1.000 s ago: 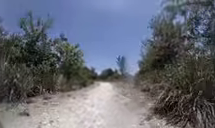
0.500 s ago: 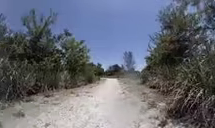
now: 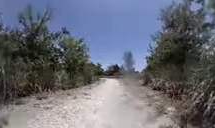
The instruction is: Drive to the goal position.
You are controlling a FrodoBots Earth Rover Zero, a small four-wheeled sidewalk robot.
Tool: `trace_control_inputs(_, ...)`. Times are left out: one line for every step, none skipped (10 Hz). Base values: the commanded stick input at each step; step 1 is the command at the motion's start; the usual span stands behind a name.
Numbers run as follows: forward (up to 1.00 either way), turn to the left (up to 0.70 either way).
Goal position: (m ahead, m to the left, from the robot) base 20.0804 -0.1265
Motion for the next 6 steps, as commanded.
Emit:
trace_control_inputs(0.45, 0.00)
trace_control_inputs(0.45, 0.00)
trace_control_inputs(0.45, 0.00)
trace_control_inputs(0.45, 0.00)
trace_control_inputs(0.45, 0.00)
trace_control_inputs(0.45, 0.00)
